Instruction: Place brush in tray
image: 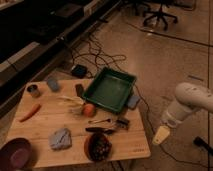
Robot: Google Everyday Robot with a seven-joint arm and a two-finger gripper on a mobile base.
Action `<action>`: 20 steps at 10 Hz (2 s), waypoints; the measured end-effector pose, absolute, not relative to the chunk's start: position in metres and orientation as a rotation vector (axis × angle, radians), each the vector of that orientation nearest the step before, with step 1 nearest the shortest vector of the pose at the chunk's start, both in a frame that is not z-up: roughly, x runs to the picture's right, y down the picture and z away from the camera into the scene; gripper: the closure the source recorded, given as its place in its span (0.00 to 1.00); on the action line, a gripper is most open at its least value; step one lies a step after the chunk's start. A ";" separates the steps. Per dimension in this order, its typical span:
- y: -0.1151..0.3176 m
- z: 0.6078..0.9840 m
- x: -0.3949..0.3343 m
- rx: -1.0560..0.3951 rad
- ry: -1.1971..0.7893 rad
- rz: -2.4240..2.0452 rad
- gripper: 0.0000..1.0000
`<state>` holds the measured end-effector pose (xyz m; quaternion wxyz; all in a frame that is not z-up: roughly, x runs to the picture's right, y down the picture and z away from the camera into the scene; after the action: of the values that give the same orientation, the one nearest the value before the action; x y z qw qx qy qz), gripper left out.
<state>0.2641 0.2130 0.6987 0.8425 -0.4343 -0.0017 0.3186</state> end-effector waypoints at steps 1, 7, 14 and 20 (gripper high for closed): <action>0.213 0.699 0.264 -0.917 -0.004 0.673 0.20; 0.213 0.699 0.264 -0.917 -0.004 0.673 0.20; 0.213 0.699 0.264 -0.917 -0.004 0.673 0.20; 0.210 0.698 0.264 -0.901 0.004 0.653 0.20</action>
<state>0.2643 0.2095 0.6982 0.8492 -0.4275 0.0017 0.3099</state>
